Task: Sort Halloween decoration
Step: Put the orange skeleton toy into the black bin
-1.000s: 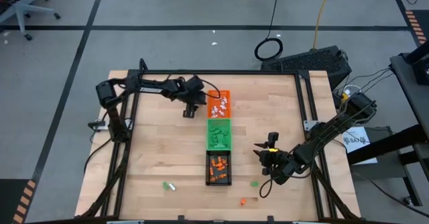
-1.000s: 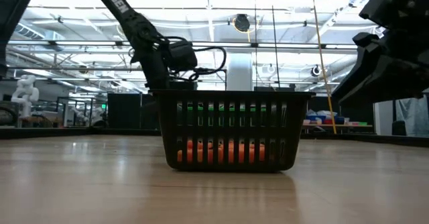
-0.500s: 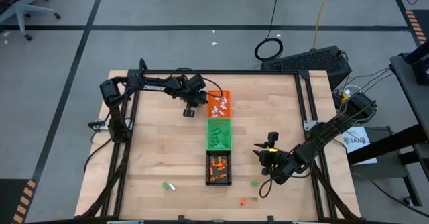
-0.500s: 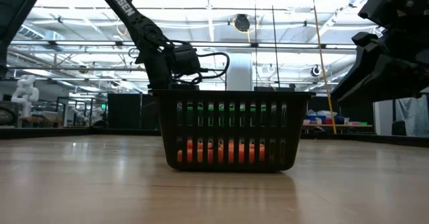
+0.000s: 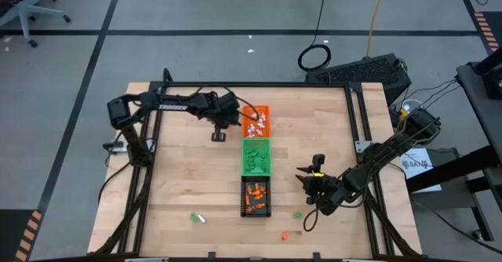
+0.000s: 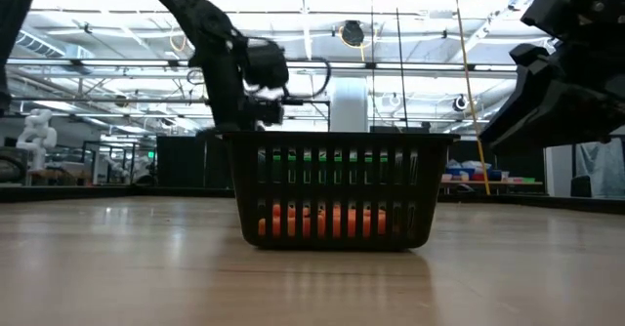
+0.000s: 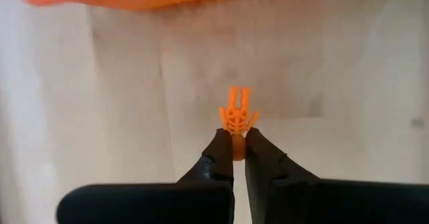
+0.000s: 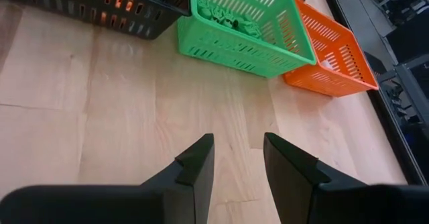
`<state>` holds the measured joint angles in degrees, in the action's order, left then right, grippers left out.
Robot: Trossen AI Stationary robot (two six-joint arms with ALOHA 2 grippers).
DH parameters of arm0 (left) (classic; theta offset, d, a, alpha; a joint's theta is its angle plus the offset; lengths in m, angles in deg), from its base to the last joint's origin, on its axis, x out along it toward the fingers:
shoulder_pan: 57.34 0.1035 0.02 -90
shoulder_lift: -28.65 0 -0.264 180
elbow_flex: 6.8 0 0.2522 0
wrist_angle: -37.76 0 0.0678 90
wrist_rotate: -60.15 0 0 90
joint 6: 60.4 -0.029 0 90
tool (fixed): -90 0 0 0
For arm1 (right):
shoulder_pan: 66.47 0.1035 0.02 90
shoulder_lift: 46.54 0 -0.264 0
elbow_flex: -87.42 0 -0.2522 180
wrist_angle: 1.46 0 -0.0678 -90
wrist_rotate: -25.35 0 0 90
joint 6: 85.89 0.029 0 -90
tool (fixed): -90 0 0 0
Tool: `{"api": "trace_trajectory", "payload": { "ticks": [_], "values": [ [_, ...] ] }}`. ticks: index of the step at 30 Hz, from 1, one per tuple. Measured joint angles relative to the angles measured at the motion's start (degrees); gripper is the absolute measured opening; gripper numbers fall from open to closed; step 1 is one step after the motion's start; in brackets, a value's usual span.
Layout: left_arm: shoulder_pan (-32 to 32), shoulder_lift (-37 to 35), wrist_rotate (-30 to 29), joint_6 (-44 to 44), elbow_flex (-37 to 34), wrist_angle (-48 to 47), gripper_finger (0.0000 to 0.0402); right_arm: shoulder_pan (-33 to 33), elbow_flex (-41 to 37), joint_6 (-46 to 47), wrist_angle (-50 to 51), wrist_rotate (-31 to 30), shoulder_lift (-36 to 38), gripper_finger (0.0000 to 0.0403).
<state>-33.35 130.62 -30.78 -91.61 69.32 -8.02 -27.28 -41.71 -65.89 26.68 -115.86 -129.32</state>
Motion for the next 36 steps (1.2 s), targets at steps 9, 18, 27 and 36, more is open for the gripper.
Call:
{"api": "trace_trajectory", "payload": {
  "ticks": [9, 18, 27, 36],
  "values": [
    [-7.4, -12.3, -1.2, 12.0, 0.0, -9.9, 0.0005, -0.7, 0.0, -4.3, -4.1, 0.2, 0.0, 0.0114],
    [-25.5, -20.6, -5.9, 27.7, 0.1, -13.0, 0.0005, -0.7, 0.0, -5.7, -7.7, 0.4, 0.0, 0.0114],
    [-47.4, -19.8, -22.7, 45.8, 0.1, -8.2, 0.0005, -0.7, 0.0, -5.3, -10.2, 2.2, 0.0, 0.0114],
    [-61.1, -13.9, -39.8, 53.3, 0.1, 4.4, 0.0005, -0.5, 0.0, 0.9, -10.4, 3.5, 0.0, 0.0114]
  ]
}}
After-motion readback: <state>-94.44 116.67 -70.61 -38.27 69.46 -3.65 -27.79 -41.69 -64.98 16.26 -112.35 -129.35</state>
